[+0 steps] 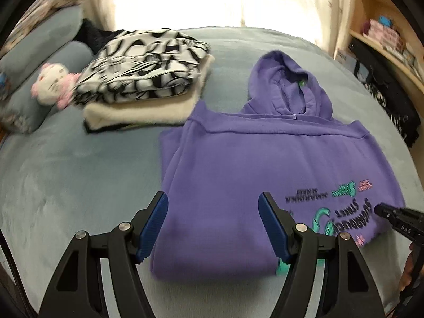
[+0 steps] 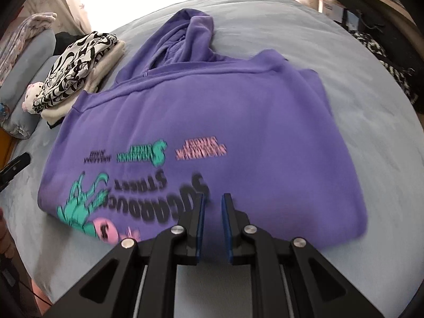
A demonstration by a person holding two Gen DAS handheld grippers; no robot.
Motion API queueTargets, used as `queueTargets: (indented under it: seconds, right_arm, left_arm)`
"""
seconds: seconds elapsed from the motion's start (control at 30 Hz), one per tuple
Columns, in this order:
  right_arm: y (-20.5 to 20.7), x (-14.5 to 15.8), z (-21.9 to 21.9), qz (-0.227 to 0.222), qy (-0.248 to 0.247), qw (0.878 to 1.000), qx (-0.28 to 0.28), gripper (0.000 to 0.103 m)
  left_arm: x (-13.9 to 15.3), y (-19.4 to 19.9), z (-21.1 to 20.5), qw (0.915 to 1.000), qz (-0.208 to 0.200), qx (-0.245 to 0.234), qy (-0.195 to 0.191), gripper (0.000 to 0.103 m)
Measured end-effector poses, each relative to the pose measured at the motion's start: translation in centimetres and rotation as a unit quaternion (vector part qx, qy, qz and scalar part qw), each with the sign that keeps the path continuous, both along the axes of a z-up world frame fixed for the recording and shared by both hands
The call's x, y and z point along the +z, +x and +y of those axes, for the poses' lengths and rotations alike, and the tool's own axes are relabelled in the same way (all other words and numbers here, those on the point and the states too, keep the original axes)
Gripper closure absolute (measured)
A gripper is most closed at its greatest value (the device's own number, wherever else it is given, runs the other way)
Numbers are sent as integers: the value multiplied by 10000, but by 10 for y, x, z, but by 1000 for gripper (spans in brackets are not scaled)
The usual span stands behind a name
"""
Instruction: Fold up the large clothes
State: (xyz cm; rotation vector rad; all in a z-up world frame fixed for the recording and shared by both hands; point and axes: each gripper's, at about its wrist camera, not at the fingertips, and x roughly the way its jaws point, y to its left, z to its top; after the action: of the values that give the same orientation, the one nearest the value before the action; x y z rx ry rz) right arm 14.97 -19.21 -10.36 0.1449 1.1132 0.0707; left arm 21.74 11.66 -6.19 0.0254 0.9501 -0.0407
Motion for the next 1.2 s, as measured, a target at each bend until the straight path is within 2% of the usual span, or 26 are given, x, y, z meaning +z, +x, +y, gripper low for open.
queueTargets:
  seconds: [0.1,0.37,0.5,0.77,1.0,1.17,1.2]
  right_arm:
    - [21,-1,3,-12,19,10000,73,90]
    - [91,8,-3,-152,56,9998,135,90]
    - [131,19,-9,-314,194,9993,47,90]
    - [185,24,-13,-635,455,9969,-87,90]
    - [195,-6,-22,-613,1023,9922,-371,90]
    - [201,-27,-19,-348,1048,9934,-320,90]
    - [201,-26,-20,-354,1049,9934,-311,90]
  left_arm:
    - [-7,38,-14,9996,102,-200,176,34]
    - [-22,147,-48,9978,325,-498,304,34]
    - [-35,213,-67,9965,598,-569,138,34]
    - [-68,309,-82,9957,903,-166,-86,34]
    - [-94,356,-81,9936,1047,109,-411,34]
    - [-101,373,-91,9941,1008,45,-387,34]
    - [-100,375,-94,9949,941,-29,-356,47]
